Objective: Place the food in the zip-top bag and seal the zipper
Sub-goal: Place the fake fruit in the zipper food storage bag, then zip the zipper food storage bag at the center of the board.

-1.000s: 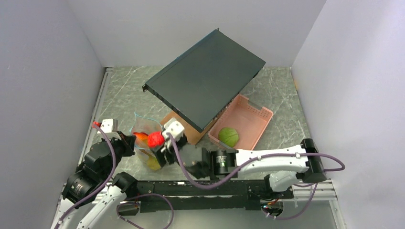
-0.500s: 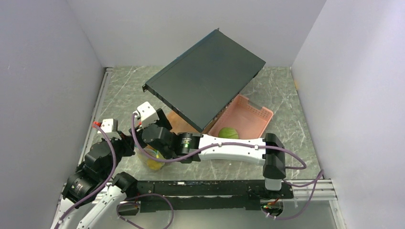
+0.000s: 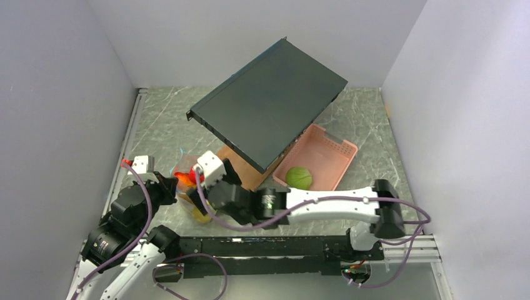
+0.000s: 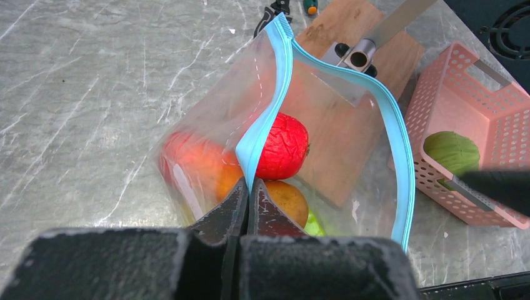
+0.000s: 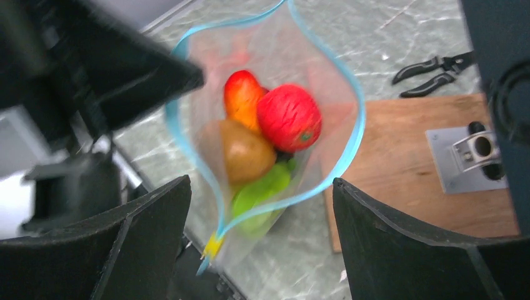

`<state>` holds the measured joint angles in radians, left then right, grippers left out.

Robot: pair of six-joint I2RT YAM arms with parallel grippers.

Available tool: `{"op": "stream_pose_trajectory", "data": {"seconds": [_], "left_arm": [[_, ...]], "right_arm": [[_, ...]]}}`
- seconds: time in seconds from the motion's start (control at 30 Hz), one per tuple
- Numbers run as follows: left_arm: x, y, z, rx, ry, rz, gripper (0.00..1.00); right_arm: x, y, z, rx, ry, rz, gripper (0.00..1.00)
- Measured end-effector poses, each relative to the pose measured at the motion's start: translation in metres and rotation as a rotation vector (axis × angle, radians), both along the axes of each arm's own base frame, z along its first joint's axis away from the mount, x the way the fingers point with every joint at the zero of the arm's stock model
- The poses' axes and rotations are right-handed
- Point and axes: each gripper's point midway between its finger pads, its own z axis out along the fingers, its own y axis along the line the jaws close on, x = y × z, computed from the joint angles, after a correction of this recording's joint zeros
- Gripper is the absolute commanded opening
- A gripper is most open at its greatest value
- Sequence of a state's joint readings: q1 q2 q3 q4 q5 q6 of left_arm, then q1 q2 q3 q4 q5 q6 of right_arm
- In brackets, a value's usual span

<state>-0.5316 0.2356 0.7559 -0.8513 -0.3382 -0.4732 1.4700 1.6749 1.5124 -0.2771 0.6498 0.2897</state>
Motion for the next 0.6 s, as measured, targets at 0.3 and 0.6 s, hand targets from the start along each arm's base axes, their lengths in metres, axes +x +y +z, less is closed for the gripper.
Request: {"op": "stream_pose_trajectory", "data": {"seconds": [0.3,0.6], "left_arm": [[0.000,0.000,-0.001,0.002,0.003,0.000,0.00],[0.000,0.000,-0.001,0.002,0.003,0.000,0.00]], "right_arm": [[-0.095,-0.024,-0.034,0.043,-0.161,0.248,0.80],[-0.070,-0.035,-0.080,0.034,-0.361,0.201,0.75]]}}
